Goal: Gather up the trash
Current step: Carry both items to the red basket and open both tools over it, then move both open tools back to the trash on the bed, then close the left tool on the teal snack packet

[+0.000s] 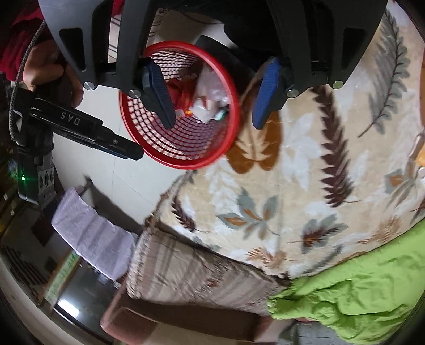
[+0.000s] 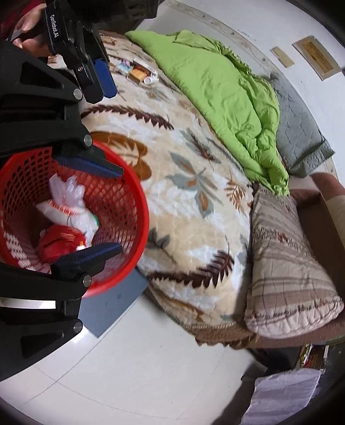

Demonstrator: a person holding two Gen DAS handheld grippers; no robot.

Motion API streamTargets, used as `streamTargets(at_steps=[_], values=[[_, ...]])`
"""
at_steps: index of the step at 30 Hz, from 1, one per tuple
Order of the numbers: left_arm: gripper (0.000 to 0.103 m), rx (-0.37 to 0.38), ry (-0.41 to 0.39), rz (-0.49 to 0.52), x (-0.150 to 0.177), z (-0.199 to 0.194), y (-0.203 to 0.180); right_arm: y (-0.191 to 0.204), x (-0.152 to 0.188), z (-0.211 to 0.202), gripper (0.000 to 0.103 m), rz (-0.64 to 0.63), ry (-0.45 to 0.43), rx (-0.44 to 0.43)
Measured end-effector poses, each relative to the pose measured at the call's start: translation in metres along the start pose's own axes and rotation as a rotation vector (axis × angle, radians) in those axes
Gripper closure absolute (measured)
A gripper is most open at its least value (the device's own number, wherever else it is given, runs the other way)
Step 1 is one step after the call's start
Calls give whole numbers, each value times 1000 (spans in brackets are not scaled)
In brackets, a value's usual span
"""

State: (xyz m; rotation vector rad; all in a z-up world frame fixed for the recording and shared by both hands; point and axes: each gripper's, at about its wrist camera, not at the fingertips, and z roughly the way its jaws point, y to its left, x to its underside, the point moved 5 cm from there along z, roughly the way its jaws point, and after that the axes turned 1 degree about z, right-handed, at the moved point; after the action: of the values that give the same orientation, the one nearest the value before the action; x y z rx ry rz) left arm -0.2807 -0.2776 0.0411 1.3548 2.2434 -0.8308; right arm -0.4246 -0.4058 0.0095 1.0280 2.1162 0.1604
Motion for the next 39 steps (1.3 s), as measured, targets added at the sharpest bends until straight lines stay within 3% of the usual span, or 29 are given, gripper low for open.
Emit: streamTargets(at_steps=[6,15,22,27,31,39], values=[[44,-112,-67,-69,5,-34,43,51,-3,24,49,-96,29,-92],[44,-282,-138,-291,32,-95,141,159,8,65,49,-302,114,-244],[44,-397,-156,-496,58,-131,217,209,20,81,49,-385,148,-305],[43,-468,-112,-645,68,-130,269,224,20,90,48,-410,164,-318],[43,-510,-87,-708,65,-120,300,241,12,98,44,-440,155,-326],[43,-508,-62,-839,47,-90,348,268,6,111,42,-482,149,-366]])
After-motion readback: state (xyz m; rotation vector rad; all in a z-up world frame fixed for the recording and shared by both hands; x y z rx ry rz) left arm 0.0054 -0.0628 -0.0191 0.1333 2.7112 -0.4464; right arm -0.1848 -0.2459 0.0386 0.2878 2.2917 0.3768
